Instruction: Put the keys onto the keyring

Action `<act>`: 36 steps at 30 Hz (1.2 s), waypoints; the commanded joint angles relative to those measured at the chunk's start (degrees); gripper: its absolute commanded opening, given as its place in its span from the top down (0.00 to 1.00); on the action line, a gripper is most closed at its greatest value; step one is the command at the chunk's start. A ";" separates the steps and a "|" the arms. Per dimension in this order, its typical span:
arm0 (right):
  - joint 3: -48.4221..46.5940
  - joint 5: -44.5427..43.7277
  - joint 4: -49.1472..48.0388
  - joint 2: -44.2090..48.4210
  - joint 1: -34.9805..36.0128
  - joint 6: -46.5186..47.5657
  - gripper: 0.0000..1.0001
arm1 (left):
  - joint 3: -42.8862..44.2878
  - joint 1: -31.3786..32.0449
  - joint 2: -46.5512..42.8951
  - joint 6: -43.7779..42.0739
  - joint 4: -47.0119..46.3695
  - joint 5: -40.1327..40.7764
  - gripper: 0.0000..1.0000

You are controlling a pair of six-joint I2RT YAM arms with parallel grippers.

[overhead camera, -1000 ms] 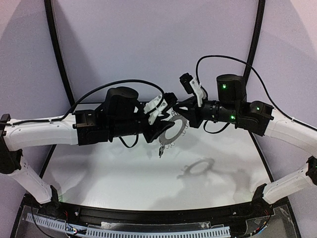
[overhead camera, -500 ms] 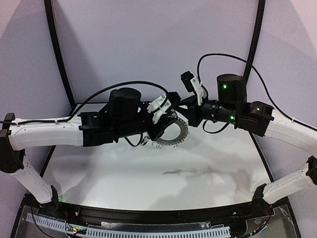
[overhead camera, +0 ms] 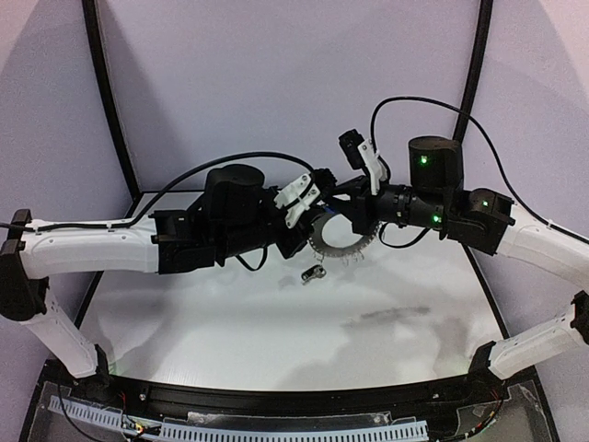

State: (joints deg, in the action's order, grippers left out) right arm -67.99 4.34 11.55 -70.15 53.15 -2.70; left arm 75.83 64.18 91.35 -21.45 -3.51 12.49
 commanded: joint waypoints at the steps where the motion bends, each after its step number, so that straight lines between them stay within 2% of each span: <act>1: -0.22 1.71 -3.07 1.48 0.91 -0.22 1.00 | -0.71 0.07 0.65 -0.98 -2.89 1.24 0.99; 10: -0.81 -3.42 1.15 1.69 0.83 4.56 1.00 | -2.08 0.07 -1.98 -2.20 1.96 -5.28 0.99; 17: -5.23 -6.83 12.85 -0.61 -1.37 8.40 1.00 | -3.95 0.07 -5.46 -3.50 8.27 -11.12 0.99; 21: -6.82 1.98 18.37 -2.52 -4.20 10.79 1.00 | -4.38 0.07 -6.25 -3.59 10.52 -13.29 0.99; 27: -7.91 16.79 24.50 -4.79 -8.76 24.78 1.00 | -4.27 0.07 -7.54 -6.47 15.79 -27.52 0.99; 29: -8.37 23.65 30.12 -5.87 -9.37 34.09 1.00 | -2.68 0.11 -7.17 -7.10 21.77 -32.55 0.99; 30: -8.05 29.10 32.38 -5.99 -9.37 42.45 1.00 | -1.51 0.08 -6.76 -6.95 22.97 -34.42 0.99; 33: -5.58 36.02 32.22 -6.14 -9.40 51.29 1.00 | 0.08 0.07 -5.89 -6.14 26.81 -37.12 0.99; 36: -4.28 36.97 29.48 -7.73 -9.38 54.14 1.00 | -0.08 0.07 -5.99 -5.53 26.72 -38.66 0.99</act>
State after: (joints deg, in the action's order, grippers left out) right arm -73.89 36.58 41.82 -76.18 45.43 38.48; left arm 74.32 63.44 87.68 -27.05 16.80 -17.45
